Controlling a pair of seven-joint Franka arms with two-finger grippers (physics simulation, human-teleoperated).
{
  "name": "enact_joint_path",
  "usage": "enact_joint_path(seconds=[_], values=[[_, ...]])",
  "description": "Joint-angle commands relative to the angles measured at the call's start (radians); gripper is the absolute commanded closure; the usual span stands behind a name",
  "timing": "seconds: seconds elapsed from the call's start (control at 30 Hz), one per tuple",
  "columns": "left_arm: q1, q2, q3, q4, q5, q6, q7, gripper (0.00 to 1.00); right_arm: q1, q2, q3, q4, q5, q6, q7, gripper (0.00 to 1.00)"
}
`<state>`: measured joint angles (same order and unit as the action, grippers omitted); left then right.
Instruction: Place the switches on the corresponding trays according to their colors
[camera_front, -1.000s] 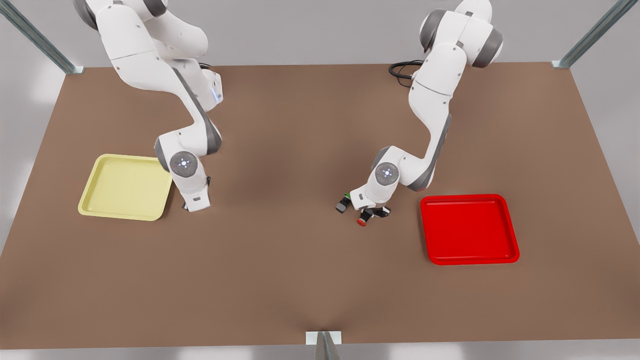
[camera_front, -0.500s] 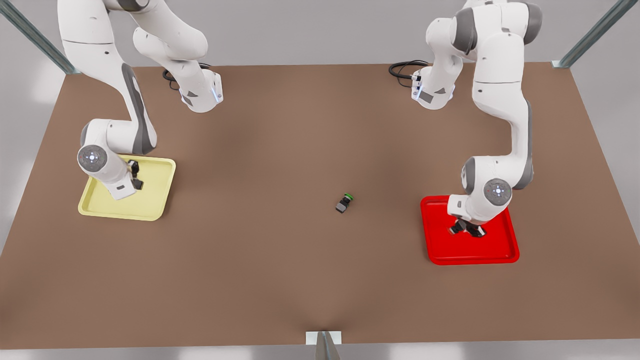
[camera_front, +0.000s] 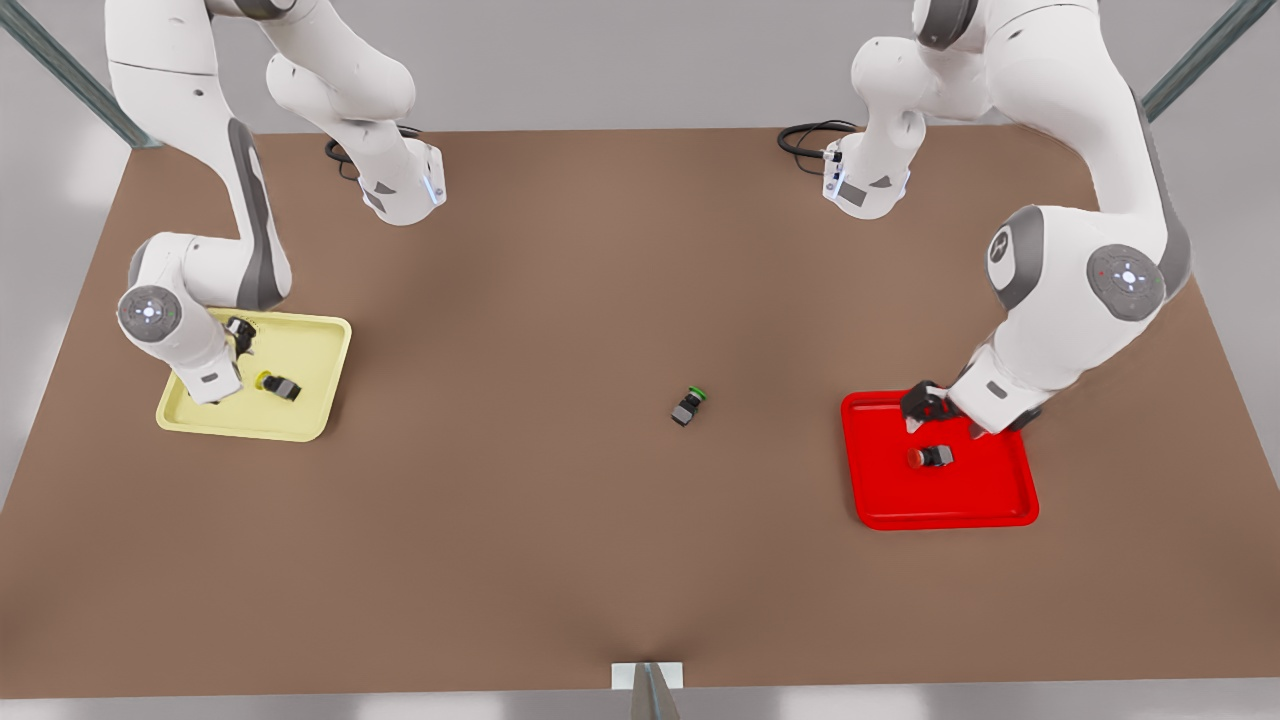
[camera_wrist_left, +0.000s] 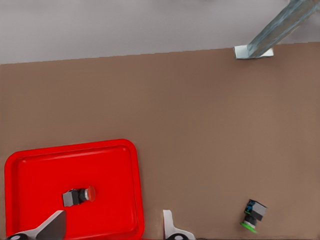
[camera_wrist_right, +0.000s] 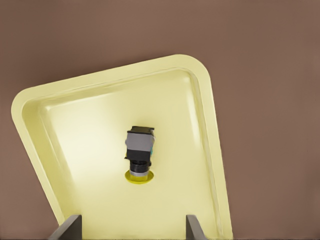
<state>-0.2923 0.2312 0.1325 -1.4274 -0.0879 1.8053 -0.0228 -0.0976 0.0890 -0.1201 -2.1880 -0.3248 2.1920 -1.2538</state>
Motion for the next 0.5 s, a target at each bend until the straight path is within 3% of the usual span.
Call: enact_joint_path(seconds=[0.0, 0.1, 0.2, 0.27, 0.47], values=[[0.013, -0.025, -0.017, -0.002, 0.142, -0.02, 0.0, 0.0, 0.028, -0.006, 0.002, 0.02, 0.016, -0.009, 0.019, 0.03], [0.047, -0.111, -0.059, -0.019, 0.143, -0.073, 0.001, 0.0, 0.07, -0.02, 0.034, 0.25, 0.116, -0.224, 0.295, 0.0], [0.045, -0.122, -0.06, -0.028, 0.143, -0.083, 0.001, 0.0, 0.136, -0.012, 0.093, 0.484, 0.118, -0.483, 0.922, 0.0], [0.045, -0.121, -0.06, -0.028, 0.143, -0.084, 0.001, 0.0, 0.122, -0.003, 0.096, 0.645, 0.156, -0.617, 1.16, 0.0], [0.047, -0.121, -0.06, -0.024, 0.143, -0.101, 0.001, 0.0, 0.071, 0.003, 0.102, 0.688, 0.221, -0.641, 1.188, 0.0]])
